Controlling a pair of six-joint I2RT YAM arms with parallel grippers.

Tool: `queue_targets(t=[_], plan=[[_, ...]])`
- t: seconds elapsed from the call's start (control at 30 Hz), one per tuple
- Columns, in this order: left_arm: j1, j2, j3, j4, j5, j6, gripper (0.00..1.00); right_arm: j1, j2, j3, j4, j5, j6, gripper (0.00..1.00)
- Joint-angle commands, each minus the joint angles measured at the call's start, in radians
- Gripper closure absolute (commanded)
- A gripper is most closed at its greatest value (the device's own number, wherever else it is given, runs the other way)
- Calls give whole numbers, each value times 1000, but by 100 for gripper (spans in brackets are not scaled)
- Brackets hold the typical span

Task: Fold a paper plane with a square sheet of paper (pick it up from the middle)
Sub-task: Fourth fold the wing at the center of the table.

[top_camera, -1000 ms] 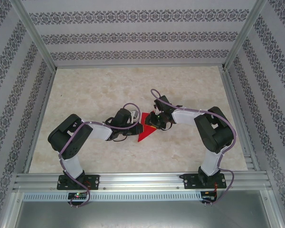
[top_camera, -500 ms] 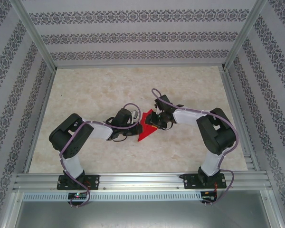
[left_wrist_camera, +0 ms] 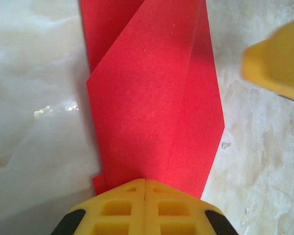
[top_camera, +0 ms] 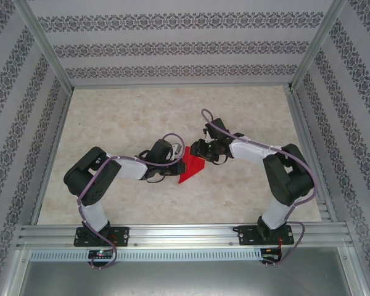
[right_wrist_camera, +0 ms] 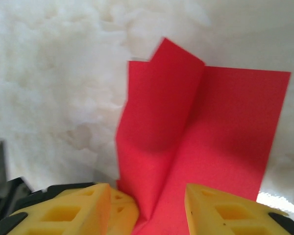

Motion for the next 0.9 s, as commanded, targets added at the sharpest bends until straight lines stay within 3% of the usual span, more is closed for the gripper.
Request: queue_targets(t=[0.0, 0.33, 0.57, 0.7, 0.87], plan=[[-7, -11, 16, -73, 16, 45, 99, 16, 57, 62, -54, 19, -58, 55], [-7, -11, 42, -99, 24, 60, 99, 46, 135, 121, -105, 48, -106, 50], [-6, -48, 47, -99, 12, 36, 94, 45, 184, 121, -172, 154, -87, 57], [-6, -105, 48, -94, -19, 4, 86, 43, 198, 109, -176, 170, -77, 60], [-6, -162, 52, -78, -53, -33, 84, 43, 210, 101, -179, 177, -72, 61]])
